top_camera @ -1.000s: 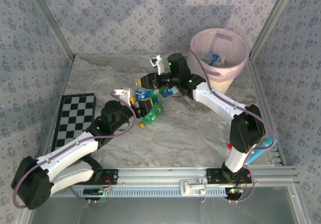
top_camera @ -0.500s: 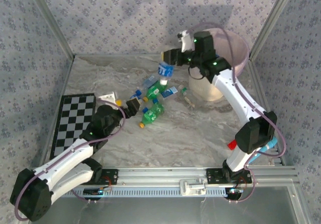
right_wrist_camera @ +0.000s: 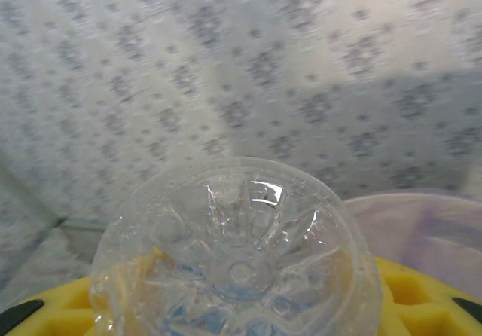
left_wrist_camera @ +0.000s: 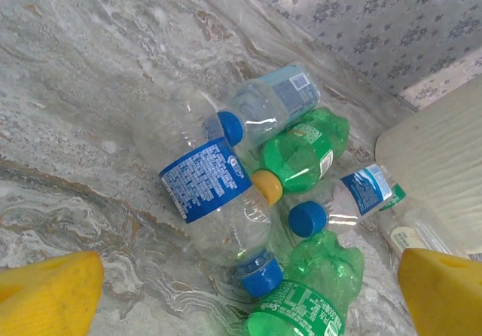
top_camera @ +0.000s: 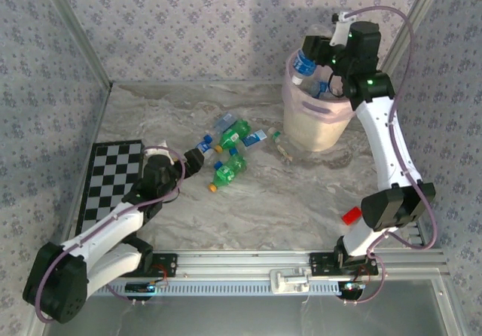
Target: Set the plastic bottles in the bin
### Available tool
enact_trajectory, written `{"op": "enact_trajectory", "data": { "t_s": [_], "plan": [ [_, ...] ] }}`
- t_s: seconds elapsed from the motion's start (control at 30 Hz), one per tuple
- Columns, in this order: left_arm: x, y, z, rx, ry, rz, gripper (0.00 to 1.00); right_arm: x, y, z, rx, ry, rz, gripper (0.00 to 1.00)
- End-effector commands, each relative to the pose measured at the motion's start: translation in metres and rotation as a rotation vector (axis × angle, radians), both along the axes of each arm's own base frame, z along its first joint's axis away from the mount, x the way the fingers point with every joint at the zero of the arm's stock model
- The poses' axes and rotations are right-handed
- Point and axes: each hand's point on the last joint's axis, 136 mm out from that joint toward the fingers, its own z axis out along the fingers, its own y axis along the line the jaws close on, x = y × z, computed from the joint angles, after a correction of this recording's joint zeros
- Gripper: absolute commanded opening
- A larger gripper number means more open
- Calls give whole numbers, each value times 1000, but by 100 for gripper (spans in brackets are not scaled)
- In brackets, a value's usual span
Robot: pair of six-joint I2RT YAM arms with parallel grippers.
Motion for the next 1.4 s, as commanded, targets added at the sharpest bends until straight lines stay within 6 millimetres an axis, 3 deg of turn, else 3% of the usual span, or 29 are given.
{"op": "enact_trajectory", "data": {
  "t_s": [0.0,0.17,0.4,0.5,0.6,0.7,0.73,0.77,0.8,0.97,1.1,1.23,1.37],
  "plan": [
    [1,-3,-1,-26,22,-9,100,1,-35,-2,-70,-17,-152,43],
    [4,-9,-1,-28,36,-31,100,12,-44,-43,-88,83,-162,44],
    [11,-21,0,-35,56,-77,100,26,-35,-102,-75,254,-114,48],
    [11,-25,-2,-39,70,-95,100,31,-32,-122,-57,306,-103,52],
    [10,-28,-3,-42,83,-110,100,34,-32,-130,-50,328,-109,58],
    [8,-29,-5,-40,91,-121,100,34,-34,-120,-49,308,-114,73],
    [7,-29,-5,-37,94,-125,100,34,-34,-116,-51,299,-115,81],
    [7,-29,-6,-34,98,-127,100,32,-35,-107,-54,279,-118,96],
    [6,-30,-7,-31,101,-134,100,31,-36,-99,-57,261,-122,100],
    [2,-34,-9,-9,115,-171,100,11,-39,-51,-48,150,-133,100],
    [1,-40,-12,5,129,-213,100,-14,-29,-17,-25,55,-106,100],
    [1,-54,-14,28,133,-281,100,-39,-6,-1,24,8,-8,100],
    [1,-75,-20,84,161,-365,100,-66,30,-5,51,10,125,100]
  ]
}}
